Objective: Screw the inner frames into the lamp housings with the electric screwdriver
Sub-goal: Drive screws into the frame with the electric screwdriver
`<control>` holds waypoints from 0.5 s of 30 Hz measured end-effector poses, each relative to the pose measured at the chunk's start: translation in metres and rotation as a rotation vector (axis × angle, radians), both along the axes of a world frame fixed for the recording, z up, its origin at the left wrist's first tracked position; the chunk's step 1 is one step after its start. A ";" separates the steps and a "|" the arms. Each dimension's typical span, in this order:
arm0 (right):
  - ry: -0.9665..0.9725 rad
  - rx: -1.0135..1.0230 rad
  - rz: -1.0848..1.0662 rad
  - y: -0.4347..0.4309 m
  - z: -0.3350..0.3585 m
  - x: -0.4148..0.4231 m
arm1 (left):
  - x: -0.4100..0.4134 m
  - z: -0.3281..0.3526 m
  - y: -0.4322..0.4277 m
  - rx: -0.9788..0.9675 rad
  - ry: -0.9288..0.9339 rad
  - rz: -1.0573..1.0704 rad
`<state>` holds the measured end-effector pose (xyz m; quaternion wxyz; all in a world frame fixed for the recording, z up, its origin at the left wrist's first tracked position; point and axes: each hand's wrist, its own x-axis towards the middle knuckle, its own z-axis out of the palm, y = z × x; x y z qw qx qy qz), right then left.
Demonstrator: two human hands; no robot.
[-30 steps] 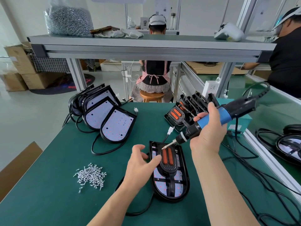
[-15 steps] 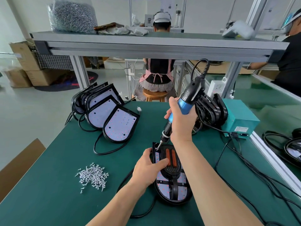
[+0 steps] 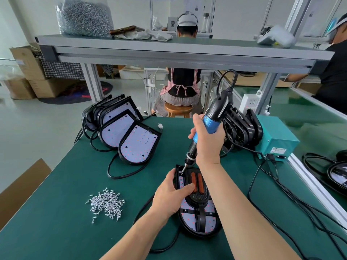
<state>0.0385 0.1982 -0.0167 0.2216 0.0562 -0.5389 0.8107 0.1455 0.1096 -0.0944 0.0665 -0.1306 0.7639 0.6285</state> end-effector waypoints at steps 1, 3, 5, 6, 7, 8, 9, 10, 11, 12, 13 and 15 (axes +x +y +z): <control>0.003 0.001 0.002 0.000 -0.001 0.000 | 0.000 0.000 0.000 -0.005 -0.002 -0.004; 0.010 0.004 0.009 -0.002 -0.001 0.000 | 0.001 0.000 0.000 -0.010 -0.002 -0.007; 0.015 0.014 0.016 -0.003 -0.001 0.000 | 0.000 -0.001 -0.001 -0.004 -0.006 0.000; 0.018 0.021 0.017 -0.003 0.000 0.000 | 0.000 -0.002 -0.001 0.000 -0.007 0.003; 0.019 0.027 0.014 -0.003 0.000 -0.001 | 0.000 -0.003 -0.001 0.001 -0.004 0.002; 0.017 0.034 0.007 -0.003 0.000 -0.001 | -0.001 -0.003 -0.001 -0.001 0.003 0.000; 0.013 0.039 0.000 -0.003 -0.001 -0.001 | -0.001 -0.004 0.000 -0.005 0.010 -0.003; 0.010 0.042 -0.005 -0.002 -0.001 -0.001 | -0.001 -0.005 0.000 -0.005 0.015 -0.005; 0.008 0.043 -0.006 -0.002 -0.001 -0.002 | -0.002 -0.006 0.000 0.001 0.019 -0.006; 0.006 0.043 -0.005 -0.002 -0.002 -0.002 | -0.002 -0.007 0.000 0.009 0.019 -0.004; 0.005 0.042 -0.001 -0.003 -0.002 -0.002 | -0.003 -0.008 0.000 0.014 0.017 -0.002; 0.006 0.042 0.008 -0.003 -0.002 -0.002 | -0.004 -0.009 -0.001 0.022 0.018 0.005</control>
